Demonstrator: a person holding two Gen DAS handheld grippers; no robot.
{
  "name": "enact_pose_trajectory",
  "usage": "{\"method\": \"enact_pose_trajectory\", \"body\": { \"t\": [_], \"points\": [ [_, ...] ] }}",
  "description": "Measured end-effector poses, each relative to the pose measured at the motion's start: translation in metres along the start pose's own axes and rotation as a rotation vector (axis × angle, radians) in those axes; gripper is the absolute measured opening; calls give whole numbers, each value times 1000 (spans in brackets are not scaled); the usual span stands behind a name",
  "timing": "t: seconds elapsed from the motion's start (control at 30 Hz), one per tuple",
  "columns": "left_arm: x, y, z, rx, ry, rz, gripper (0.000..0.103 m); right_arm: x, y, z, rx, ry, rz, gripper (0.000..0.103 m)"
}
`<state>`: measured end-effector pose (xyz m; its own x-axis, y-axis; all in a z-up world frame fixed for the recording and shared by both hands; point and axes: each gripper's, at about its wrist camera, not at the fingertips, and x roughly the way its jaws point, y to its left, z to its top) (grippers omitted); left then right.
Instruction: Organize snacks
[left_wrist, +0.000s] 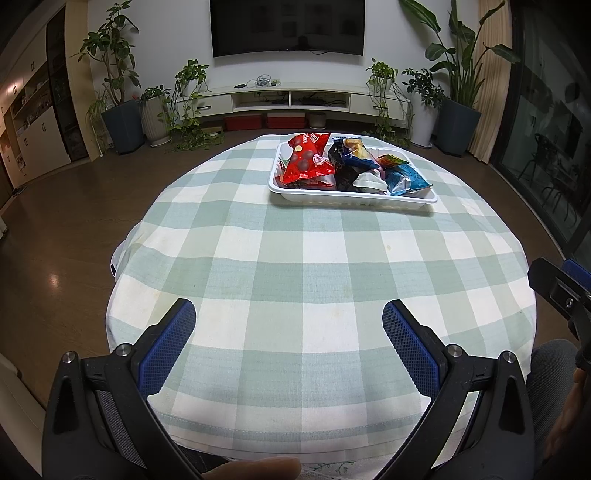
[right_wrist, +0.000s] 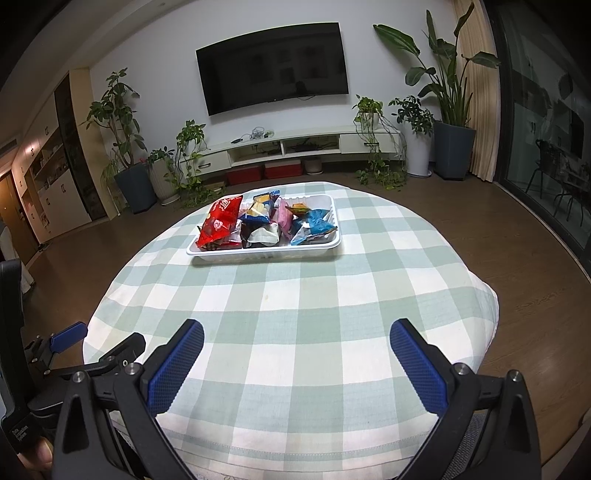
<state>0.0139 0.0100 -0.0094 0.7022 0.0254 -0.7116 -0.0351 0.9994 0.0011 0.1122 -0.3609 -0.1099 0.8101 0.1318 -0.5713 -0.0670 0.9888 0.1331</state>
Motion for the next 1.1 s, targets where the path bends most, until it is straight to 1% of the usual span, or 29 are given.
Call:
{"method": "enact_pose_trajectory", "body": {
  "t": [1.1],
  "points": [
    [0,2,-2,0,3,2,103,-3,0,0,-3,6,-1,103]
  ]
}}
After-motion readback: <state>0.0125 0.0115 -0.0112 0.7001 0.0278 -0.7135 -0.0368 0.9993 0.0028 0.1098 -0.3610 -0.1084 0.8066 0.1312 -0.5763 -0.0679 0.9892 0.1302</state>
